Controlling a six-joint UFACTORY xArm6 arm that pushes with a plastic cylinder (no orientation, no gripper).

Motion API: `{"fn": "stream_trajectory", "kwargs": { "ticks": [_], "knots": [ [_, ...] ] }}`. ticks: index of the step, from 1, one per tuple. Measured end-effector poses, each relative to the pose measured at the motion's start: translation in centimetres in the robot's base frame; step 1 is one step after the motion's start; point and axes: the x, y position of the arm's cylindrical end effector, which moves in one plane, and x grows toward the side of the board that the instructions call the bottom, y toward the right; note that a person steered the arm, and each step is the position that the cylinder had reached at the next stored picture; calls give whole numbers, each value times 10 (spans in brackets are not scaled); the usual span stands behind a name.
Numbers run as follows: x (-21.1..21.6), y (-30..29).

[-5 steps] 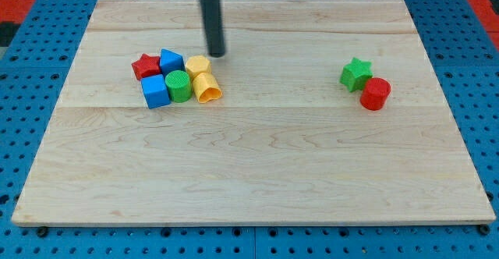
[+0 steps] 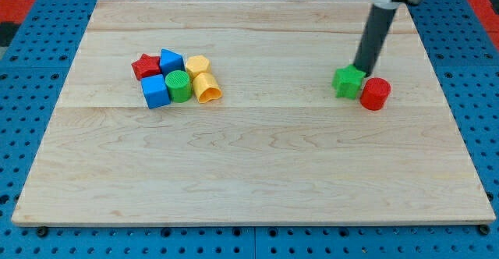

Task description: Place the green star below the yellow heart

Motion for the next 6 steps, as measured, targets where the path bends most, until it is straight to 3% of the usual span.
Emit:
{"fn": "stream_trajectory", "kwargs": {
  "ticks": [1, 3, 4, 6],
  "knots": [
    [9, -45],
    [51, -15],
    [82, -28],
    [77, -163]
  ]
}}
